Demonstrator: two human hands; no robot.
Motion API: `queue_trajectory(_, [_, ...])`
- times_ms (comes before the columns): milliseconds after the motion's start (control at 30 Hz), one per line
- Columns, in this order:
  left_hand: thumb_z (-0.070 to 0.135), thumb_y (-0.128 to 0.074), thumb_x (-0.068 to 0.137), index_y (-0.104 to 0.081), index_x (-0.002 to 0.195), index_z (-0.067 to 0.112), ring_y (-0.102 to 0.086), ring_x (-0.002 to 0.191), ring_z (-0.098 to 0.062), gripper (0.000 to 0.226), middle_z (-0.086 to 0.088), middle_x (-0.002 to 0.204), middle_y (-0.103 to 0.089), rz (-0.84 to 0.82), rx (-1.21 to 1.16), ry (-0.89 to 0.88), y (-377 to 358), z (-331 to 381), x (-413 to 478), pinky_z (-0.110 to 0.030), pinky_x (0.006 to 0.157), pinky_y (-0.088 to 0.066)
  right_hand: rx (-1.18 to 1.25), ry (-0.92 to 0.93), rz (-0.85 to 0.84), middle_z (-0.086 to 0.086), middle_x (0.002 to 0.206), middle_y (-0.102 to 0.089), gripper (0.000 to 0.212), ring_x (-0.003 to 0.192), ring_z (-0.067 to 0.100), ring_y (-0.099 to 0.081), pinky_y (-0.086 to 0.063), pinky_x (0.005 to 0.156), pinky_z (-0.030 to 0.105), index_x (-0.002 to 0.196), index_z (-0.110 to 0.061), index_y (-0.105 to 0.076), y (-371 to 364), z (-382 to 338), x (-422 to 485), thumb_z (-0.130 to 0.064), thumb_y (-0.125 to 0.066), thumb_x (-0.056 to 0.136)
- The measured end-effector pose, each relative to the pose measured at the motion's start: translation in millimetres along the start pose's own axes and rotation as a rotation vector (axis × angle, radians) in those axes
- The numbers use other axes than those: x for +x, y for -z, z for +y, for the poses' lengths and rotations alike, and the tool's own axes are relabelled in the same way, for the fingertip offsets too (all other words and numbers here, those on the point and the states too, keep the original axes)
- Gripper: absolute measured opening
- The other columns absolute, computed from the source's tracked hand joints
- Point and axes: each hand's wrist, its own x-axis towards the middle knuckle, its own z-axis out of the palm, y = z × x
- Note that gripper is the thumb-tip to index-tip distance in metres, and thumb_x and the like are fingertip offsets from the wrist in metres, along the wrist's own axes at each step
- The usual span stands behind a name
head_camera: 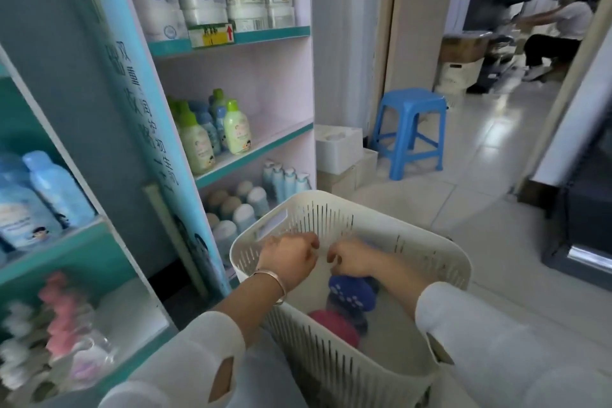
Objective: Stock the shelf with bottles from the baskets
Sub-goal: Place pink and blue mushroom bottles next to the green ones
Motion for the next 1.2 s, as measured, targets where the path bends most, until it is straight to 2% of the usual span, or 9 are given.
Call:
queue_trajectory(100, [0.029, -0.045, 0.091, -0.054, 0.116, 0.024, -0.058, 0.109, -0.021, 0.026, 0.001, 0.114, -0.065, -0.054, -0.029, 0.005, -16.5, 1.7, 1.6, -0.032, 0.093, -0.043, -0.046, -0.053, -0.104, 0.009, 0.135, -0.051, 0.050, 0.120, 0.028, -0.051, -0.043, 0.100, 0.038, 0.132, -0.013, -0.048, -20.6, 10.5, 8.8, -0.029, -0.062, 0.087])
queue_trajectory(200, [0.029, -0.045, 0.093, -0.053, 0.118, 0.022, -0.058, 0.108, -0.021, 0.027, 0.000, 0.113, -0.065, -0.105, -0.050, -0.005, -25.5, 2.6, 2.7, -0.031, 0.093, -0.045, -0.090, -0.102, -0.159, 0.012, 0.134, -0.049, 0.061, 0.117, 0.031, -0.051, -0.045, 0.091, 0.042, 0.134, -0.016, -0.040, -40.3, 17.0, 12.4, -0.027, -0.068, 0.081])
queue_trajectory(333, [0.029, -0.045, 0.094, -0.054, 0.119, 0.021, -0.060, 0.105, -0.021, 0.028, 0.000, 0.111, -0.065, -0.124, -0.089, -0.008, -29.6, 2.2, 2.2, -0.031, 0.092, -0.046, -0.010, -0.114, -0.095, 0.013, 0.127, -0.052, 0.058, 0.110, 0.031, -0.055, -0.048, 0.084, 0.040, 0.127, -0.017, -0.038, -55.3, 22.6, 16.1, -0.019, -0.069, 0.078])
queue_trajectory(600, [0.026, -0.047, 0.093, -0.054, 0.119, 0.021, -0.060, 0.102, -0.021, 0.027, -0.001, 0.109, -0.065, -0.197, -0.131, -0.003, -30.3, -0.2, -1.8, -0.033, 0.090, -0.049, 0.020, -0.095, -0.022, 0.011, 0.118, -0.056, 0.048, 0.100, 0.028, -0.060, -0.045, 0.069, 0.032, 0.123, -0.017, -0.043, -58.7, 18.3, 18.0, -0.023, -0.064, 0.081])
queue_trajectory(733, [0.022, -0.058, 0.089, -0.056, 0.124, 0.018, -0.058, 0.108, -0.019, 0.035, -0.003, 0.119, -0.062, -0.485, -0.211, -0.099, -27.9, 2.5, 1.0, -0.027, 0.091, -0.044, 0.046, -0.076, -0.005, 0.007, 0.123, -0.055, 0.050, 0.105, 0.027, -0.058, -0.047, 0.077, 0.034, 0.129, -0.024, -0.042, -55.4, 22.4, 18.9, -0.029, -0.062, 0.083])
queue_trajectory(800, [0.017, -0.060, 0.088, -0.053, 0.129, 0.016, -0.056, 0.113, -0.022, 0.041, -0.006, 0.124, -0.060, -0.642, -0.156, -0.151, -27.1, 6.2, 4.4, -0.025, 0.093, -0.042, 0.074, -0.095, 0.002, 0.006, 0.127, -0.055, 0.050, 0.108, 0.026, -0.058, -0.048, 0.086, 0.037, 0.132, -0.026, -0.042, -53.2, 23.9, 17.9, -0.036, -0.059, 0.085])
queue_trajectory(900, [0.010, -0.058, 0.088, -0.049, 0.133, 0.013, -0.053, 0.118, -0.026, 0.046, -0.009, 0.131, -0.055, -0.805, -0.060, -0.221, -31.0, 12.5, 9.8, -0.029, 0.097, -0.041, 0.088, -0.088, 0.023, 0.006, 0.132, -0.054, 0.047, 0.115, 0.025, -0.054, -0.044, 0.090, 0.036, 0.134, -0.026, -0.044, -52.5, 24.0, 15.9, -0.041, -0.051, 0.090])
queue_trajectory(1033, [0.008, -0.062, 0.086, -0.047, 0.135, 0.009, -0.049, 0.122, -0.027, 0.052, -0.012, 0.136, -0.051, -0.920, 0.019, -0.268, -43.1, 20.4, 13.2, -0.029, 0.098, -0.038, 0.154, -0.089, 0.068, 0.005, 0.124, -0.060, 0.040, 0.110, 0.023, -0.056, -0.046, 0.092, 0.038, 0.125, -0.025, -0.054, -53.1, 25.0, 18.4, -0.047, -0.043, 0.093])
queue_trajectory(1200, [0.008, -0.062, 0.085, -0.040, 0.139, 0.009, -0.045, 0.125, -0.030, 0.058, -0.013, 0.141, -0.044, -0.956, 0.012, -0.285, -50.1, 26.7, 15.4, -0.033, 0.099, -0.039, 0.251, -0.083, 0.124, 0.005, 0.114, -0.064, 0.034, 0.101, 0.021, -0.058, -0.049, 0.088, 0.041, 0.114, -0.019, -0.062, -50.4, 26.0, 21.3, -0.042, -0.044, 0.096])
